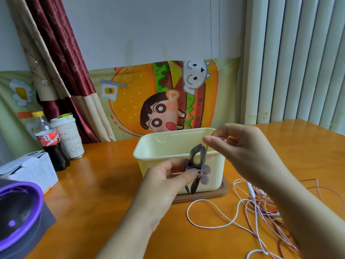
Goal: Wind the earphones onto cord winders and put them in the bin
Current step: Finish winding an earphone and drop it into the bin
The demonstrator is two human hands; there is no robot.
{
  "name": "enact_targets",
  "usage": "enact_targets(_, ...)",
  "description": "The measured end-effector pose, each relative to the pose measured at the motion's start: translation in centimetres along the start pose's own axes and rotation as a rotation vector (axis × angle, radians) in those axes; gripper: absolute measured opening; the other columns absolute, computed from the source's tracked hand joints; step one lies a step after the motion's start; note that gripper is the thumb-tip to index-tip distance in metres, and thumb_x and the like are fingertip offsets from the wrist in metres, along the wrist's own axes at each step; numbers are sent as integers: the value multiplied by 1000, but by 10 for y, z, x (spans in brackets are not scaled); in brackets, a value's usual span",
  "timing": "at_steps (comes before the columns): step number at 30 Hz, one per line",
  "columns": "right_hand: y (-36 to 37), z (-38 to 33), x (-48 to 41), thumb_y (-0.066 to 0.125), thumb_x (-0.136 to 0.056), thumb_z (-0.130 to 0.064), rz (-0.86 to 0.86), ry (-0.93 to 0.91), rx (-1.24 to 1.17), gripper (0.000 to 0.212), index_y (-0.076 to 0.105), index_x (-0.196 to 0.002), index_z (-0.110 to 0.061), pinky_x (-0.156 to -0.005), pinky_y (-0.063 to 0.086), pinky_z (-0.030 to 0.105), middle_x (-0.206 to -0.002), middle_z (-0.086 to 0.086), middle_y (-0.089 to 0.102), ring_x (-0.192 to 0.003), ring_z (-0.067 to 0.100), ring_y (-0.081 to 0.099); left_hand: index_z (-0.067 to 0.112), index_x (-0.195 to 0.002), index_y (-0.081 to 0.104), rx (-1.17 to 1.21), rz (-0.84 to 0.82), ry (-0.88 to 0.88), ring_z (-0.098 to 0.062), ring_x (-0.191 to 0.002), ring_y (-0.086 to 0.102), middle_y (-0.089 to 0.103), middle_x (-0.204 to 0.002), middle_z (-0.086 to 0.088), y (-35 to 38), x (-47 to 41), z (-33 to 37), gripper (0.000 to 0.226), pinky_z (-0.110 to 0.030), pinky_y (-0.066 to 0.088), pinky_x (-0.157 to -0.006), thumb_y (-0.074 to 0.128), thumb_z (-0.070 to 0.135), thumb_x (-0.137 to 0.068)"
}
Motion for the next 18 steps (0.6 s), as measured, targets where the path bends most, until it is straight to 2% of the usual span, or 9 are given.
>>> enact_targets(2,1,2,1,58,-70,-56,14,-4,-8,31,64,-71,-26,-46,33,17,-55,-4,55,-49,4,41,23,-99,74,7,-22,4,-7,-97,69,76,-98,7,2,1,1,29,-25,48,-86,71,32,-72)
enact_targets(3,2,1,1,57,-70,-56,18,-8,-26,32,65,-72,-25,-47,33,16,-55,-3,56,-50,4,41,23,-98,74,15,-30,2,-8,-97,69,76,-98,6,3,1,1,31,-25,48,-85,72,34,-69)
enact_targets(5,4,2,0,59,-73,-49,21,-6,-81,29,66,-72,-20,-49,36,11,-53,-15,56,-51,0,46,24,-97,76,11,-49,7,-9,-99,69,76,-99,5,4,1,1,27,-25,49,-86,79,32,-71)
enact_targets(7,7,4,-1,62,-78,-39,7,8,-129,25,65,-72,-16,-50,36,6,-51,-24,56,-52,-5,51,29,-97,76,16,-56,12,-10,-100,69,76,-100,5,4,0,2,21,-26,48,-87,78,27,-76)
enact_targets(10,10,6,-1,64,-83,-30,-9,20,-183,20,64,-70,-15,-50,35,5,-48,-23,55,-50,-5,52,32,-99,75,60,-89,7,-12,-102,68,75,-104,3,7,0,1,28,-28,48,-87,76,28,-72)
enact_targets(12,16,22,0,65,-77,-41,-39,106,-300,29,64,-68,-14,-52,35,9,-48,-13,56,-47,1,47,28,-100,76,169,-136,-5,-14,-102,68,74,-107,-2,10,0,3,30,-26,50,-84,75,24,-70)
enact_targets(15,45,53,7,72,-67,-59,-194,289,-527,49,67,-70,-11,-63,39,32,-64,15,56,-63,22,45,17,-104,76,396,-159,-49,-19,-102,67,72,-112,-9,9,-1,5,37,-25,53,-81,79,18,-67)
enact_targets(16,57,57,11,72,-68,-57,-236,318,-578,48,67,-74,-9,-62,38,31,-65,17,52,-62,23,43,14,-106,75,446,-145,-68,-21,-104,65,71,-115,-11,9,-2,3,41,-27,52,-85,82,17,-66)
enact_targets(18,75,57,18,67,-80,-41,-266,332,-576,44,64,-81,3,-53,32,22,-58,3,47,-54,11,36,13,-103,76,543,-69,-114,-19,-100,65,72,-113,-9,4,-4,-2,38,-30,45,-88,84,13,-65)
Point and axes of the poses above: each hand's wrist, its own x-axis away from the middle knuckle, its own y-axis out of the palm, z = x × y, the point moved 10 cm from there along -x, towards the middle knuckle
